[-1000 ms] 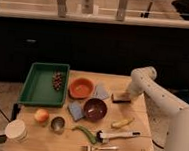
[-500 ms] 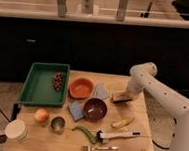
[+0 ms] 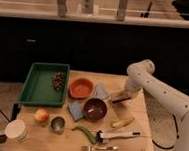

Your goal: Place eraser in metal cup

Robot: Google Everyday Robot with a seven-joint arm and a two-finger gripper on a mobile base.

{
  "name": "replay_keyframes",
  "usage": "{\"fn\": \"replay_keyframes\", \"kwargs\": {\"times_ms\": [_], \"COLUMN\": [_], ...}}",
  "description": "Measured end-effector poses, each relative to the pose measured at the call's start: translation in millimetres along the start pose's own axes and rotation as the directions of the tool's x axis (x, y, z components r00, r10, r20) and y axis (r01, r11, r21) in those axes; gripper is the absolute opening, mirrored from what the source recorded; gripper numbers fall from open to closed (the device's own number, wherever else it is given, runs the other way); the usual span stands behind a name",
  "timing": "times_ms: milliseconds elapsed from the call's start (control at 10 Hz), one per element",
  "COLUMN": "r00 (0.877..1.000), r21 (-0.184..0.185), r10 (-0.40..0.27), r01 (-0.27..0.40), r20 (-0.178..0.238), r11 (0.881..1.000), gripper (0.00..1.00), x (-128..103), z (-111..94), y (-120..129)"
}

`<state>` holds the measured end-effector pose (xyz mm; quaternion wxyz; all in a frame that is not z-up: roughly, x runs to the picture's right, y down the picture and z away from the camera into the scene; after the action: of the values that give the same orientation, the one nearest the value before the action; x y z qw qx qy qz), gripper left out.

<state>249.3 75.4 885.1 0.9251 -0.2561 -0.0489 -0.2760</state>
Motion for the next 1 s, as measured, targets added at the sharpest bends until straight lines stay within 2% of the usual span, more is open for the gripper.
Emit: {"fn": "replay_keyframes", "kwargs": {"times_ms": [1000], "r00": [0.992], "r21": [0.016], "r10": [-0.103], "r01": [0.104], "r20": [-0.068], "r11": [0.994], "gripper": [0.02], "x": [-34], "z": [-43], "y": [-12]}}
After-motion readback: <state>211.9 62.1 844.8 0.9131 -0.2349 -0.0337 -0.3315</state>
